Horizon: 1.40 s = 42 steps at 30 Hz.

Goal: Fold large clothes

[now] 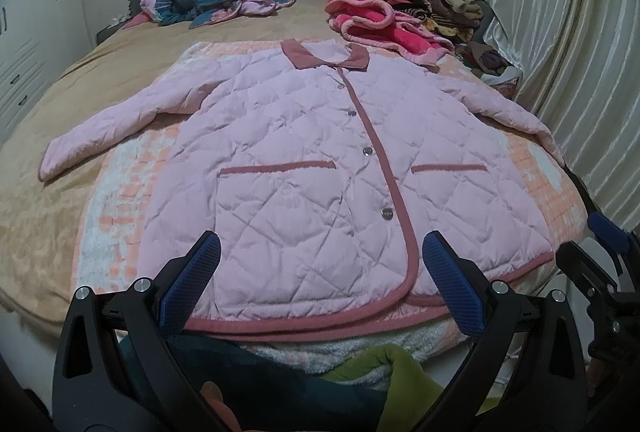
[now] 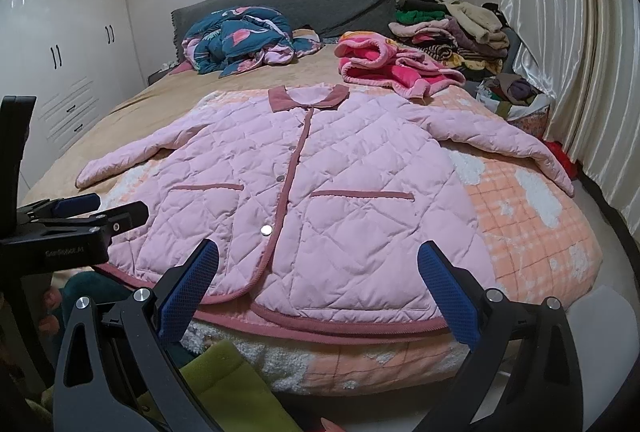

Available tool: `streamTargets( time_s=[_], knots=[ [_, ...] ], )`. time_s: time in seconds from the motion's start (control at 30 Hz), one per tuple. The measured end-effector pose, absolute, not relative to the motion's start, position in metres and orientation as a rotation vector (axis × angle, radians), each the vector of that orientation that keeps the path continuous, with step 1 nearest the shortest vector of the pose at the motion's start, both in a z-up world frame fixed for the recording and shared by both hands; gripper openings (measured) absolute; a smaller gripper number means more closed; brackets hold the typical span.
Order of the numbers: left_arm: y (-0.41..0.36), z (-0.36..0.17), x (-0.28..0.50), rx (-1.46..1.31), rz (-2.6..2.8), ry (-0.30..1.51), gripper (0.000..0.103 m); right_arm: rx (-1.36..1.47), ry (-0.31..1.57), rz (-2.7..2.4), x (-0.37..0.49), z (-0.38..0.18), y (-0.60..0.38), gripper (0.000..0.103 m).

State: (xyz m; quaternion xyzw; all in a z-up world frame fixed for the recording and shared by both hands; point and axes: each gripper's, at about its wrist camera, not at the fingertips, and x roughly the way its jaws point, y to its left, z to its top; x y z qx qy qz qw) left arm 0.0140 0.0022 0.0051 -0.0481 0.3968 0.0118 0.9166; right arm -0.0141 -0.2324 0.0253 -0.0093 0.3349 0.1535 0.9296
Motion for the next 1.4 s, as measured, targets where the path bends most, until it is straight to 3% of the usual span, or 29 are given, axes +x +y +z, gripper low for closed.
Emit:
streamTargets(
  time_s=[0.67,1.4],
  knots=[
    [-0.007,0.035,0.091,-0.121,-0.036,0.830,0.095,0.028,0.642,0.271,0.041,0.061,-0.267,0.099],
    [-0.066,0.058,0.171,-0.082,-0.102,0.813,0.095,0.121,0.616,0.120,0.105,0.059,-0.335,0.099]
  ],
)
